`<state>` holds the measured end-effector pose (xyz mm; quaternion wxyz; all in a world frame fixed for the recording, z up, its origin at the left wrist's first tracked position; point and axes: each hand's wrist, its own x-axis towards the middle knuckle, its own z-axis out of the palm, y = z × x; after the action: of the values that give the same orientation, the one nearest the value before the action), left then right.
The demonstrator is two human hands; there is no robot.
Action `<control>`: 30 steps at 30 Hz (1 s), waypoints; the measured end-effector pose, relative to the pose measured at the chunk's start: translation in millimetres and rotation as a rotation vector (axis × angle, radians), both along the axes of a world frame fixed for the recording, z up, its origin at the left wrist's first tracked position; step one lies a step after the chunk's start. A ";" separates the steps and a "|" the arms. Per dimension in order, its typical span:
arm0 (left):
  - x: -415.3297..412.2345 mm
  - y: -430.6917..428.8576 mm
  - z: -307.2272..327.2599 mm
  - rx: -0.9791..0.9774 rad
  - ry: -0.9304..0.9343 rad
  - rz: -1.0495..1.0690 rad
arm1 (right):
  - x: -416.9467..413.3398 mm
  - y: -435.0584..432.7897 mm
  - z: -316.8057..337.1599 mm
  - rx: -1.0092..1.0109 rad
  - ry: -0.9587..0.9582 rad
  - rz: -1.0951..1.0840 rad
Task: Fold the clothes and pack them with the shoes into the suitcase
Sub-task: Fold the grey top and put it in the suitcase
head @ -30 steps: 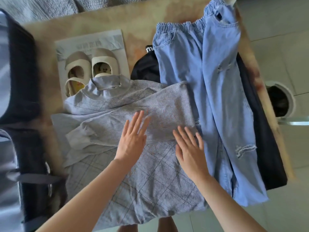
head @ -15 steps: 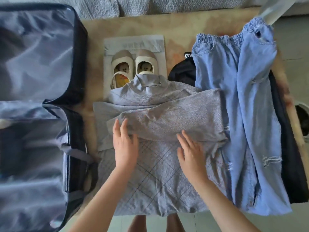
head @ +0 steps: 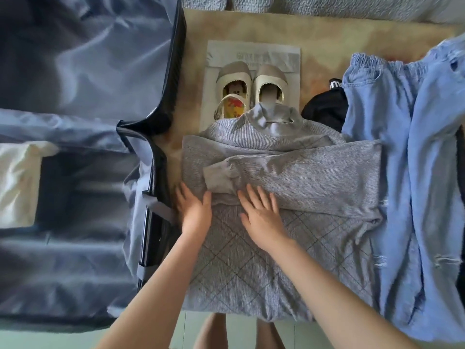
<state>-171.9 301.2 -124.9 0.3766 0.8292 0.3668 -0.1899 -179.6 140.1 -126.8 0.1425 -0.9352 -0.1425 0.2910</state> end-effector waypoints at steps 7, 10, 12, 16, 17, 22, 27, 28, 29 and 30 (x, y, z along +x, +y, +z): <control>-1.3 5.9 8.2 -0.064 -0.012 0.169 | 4.8 12.5 20.0 0.306 0.081 -0.208; -2.5 6.5 7.0 -0.190 -0.077 0.366 | 13.1 24.7 23.2 0.380 0.128 -0.302; -0.8 5.2 10.0 -0.287 -0.100 0.522 | 19.7 31.5 27.2 0.418 0.155 -0.337; -3.7 -0.2 17.8 -0.363 -0.231 0.551 | 32.6 40.3 36.5 0.408 0.184 -0.374; -7.1 -1.4 20.2 -0.350 -0.279 0.508 | 35.5 42.7 38.4 0.406 0.173 -0.398; -23.2 -7.0 27.1 -0.290 -0.437 0.322 | 57.3 59.1 56.3 0.247 -0.011 -0.416; -28.9 -15.5 33.7 -0.266 -0.494 0.125 | 76.4 92.4 68.1 0.131 -0.208 -0.332; -30.4 -18.0 35.0 -0.260 -0.495 0.105 | 78.9 97.7 68.5 0.107 -0.205 -0.329; -32.1 -20.9 36.3 -0.258 -0.487 0.091 | 81.1 101.8 68.0 0.079 -0.209 -0.320; -33.2 -24.3 37.7 -0.254 -0.478 0.076 | 83.2 104.3 67.8 0.046 -0.222 -0.300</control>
<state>-205.1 276.9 -87.2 0.5604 0.7821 0.2717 -0.0189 -96.4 244.3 -59.0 0.1890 -0.9689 -0.0231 0.1582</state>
